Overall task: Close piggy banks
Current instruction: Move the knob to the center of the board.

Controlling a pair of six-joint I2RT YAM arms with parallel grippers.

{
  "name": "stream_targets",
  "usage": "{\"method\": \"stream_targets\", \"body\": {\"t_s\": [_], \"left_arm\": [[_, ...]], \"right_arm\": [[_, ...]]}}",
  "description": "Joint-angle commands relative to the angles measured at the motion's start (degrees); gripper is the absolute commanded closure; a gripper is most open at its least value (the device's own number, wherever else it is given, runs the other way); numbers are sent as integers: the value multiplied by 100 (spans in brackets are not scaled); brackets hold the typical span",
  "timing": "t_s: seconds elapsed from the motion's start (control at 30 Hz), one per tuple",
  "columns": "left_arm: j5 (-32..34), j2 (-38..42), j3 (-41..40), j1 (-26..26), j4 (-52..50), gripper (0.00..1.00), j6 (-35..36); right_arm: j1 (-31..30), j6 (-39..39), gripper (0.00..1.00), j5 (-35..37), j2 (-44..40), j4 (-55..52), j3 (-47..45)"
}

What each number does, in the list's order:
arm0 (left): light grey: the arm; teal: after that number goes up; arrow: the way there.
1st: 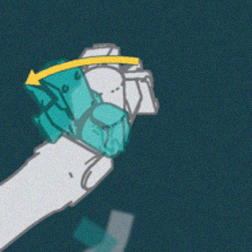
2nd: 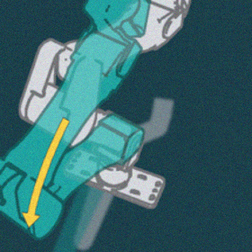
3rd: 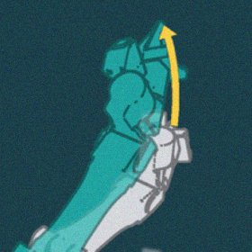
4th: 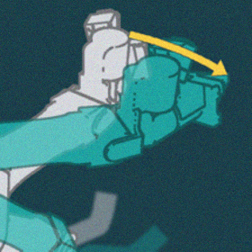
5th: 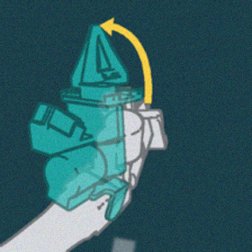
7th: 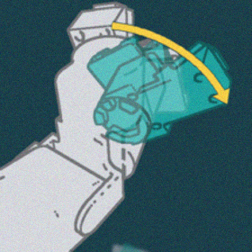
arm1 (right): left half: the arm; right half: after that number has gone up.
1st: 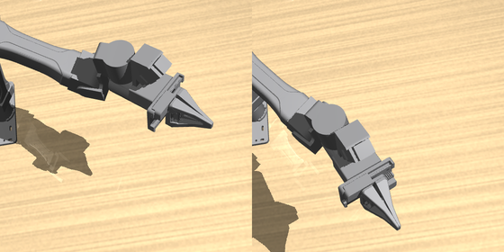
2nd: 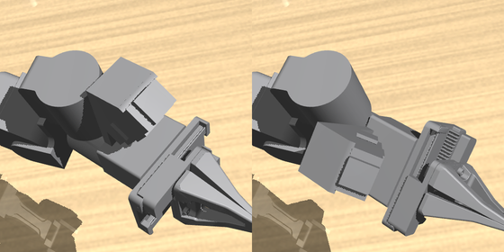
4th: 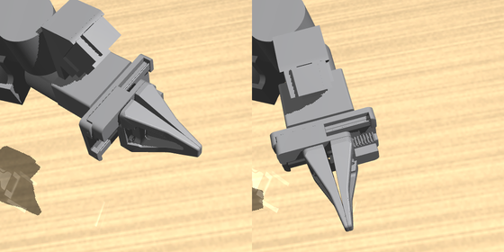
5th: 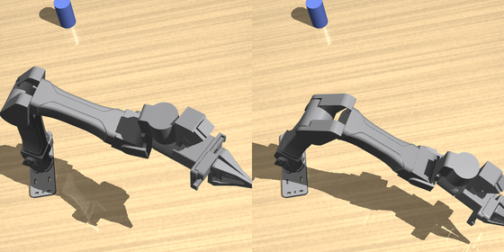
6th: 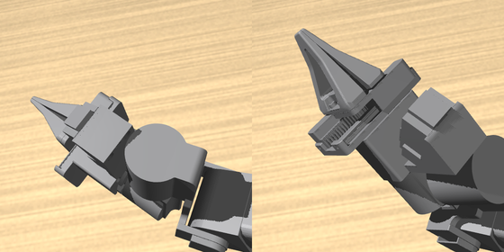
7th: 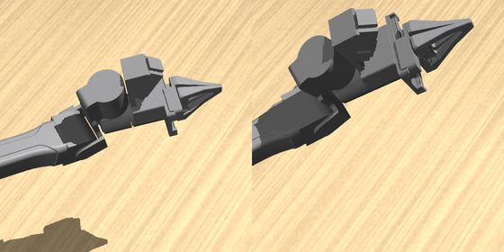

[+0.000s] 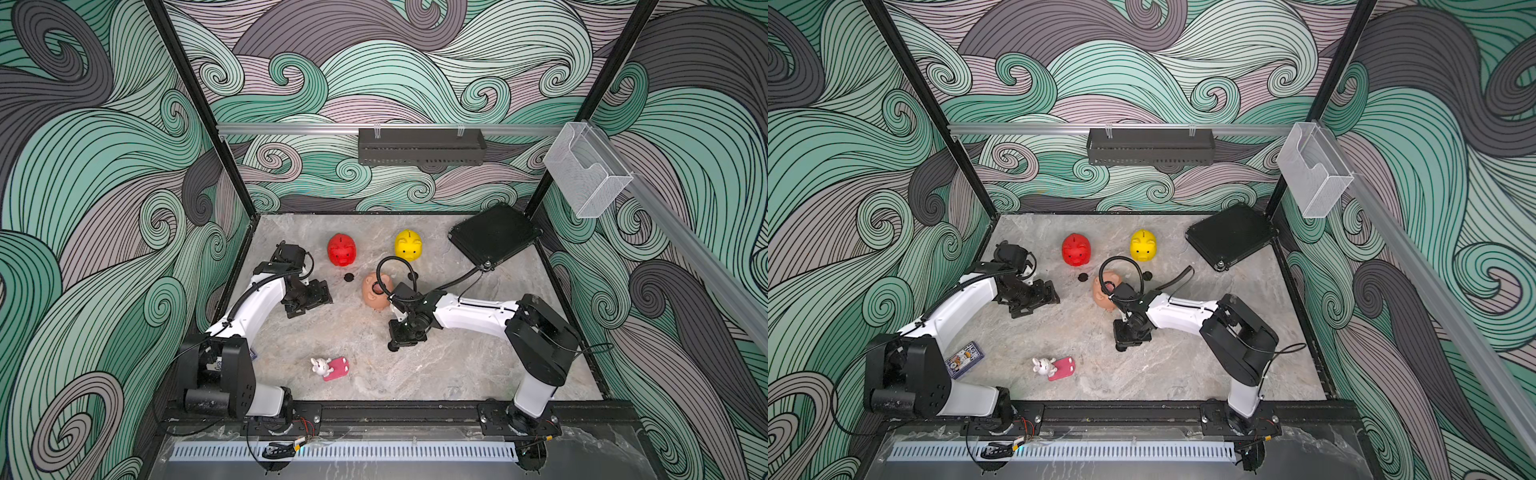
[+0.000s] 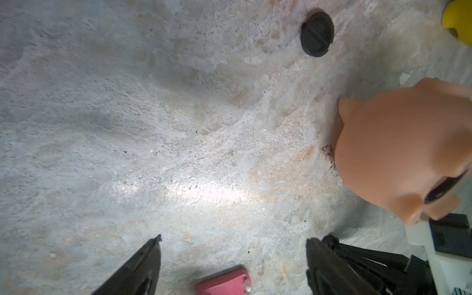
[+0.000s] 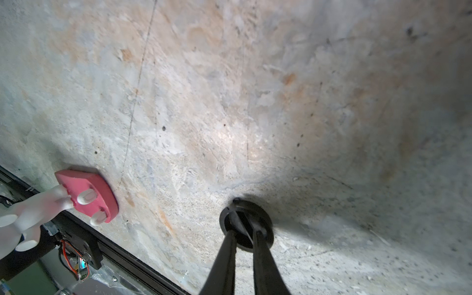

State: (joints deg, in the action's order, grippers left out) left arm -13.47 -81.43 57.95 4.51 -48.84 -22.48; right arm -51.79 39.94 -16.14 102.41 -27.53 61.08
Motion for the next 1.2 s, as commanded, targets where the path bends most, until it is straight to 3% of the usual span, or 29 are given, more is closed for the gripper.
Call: {"method": "stream_targets", "body": {"t_s": [0.0,0.67,0.93,1.17], "left_arm": [[-41,-135,55,-56,-73,12,64],[-43,-100,-9,-56,-42,12,66],[-46,-71,-29,-56,-38,12,63],[-59,-44,-59,-56,-42,12,63]], "right_arm": [[-13,63,83,107,112,-29,-84],[243,-20,81,1038,-180,-457,-309],[625,-120,80,1852,-437,-1071,-323],[863,-306,80,1954,-360,-1268,-162]]}}
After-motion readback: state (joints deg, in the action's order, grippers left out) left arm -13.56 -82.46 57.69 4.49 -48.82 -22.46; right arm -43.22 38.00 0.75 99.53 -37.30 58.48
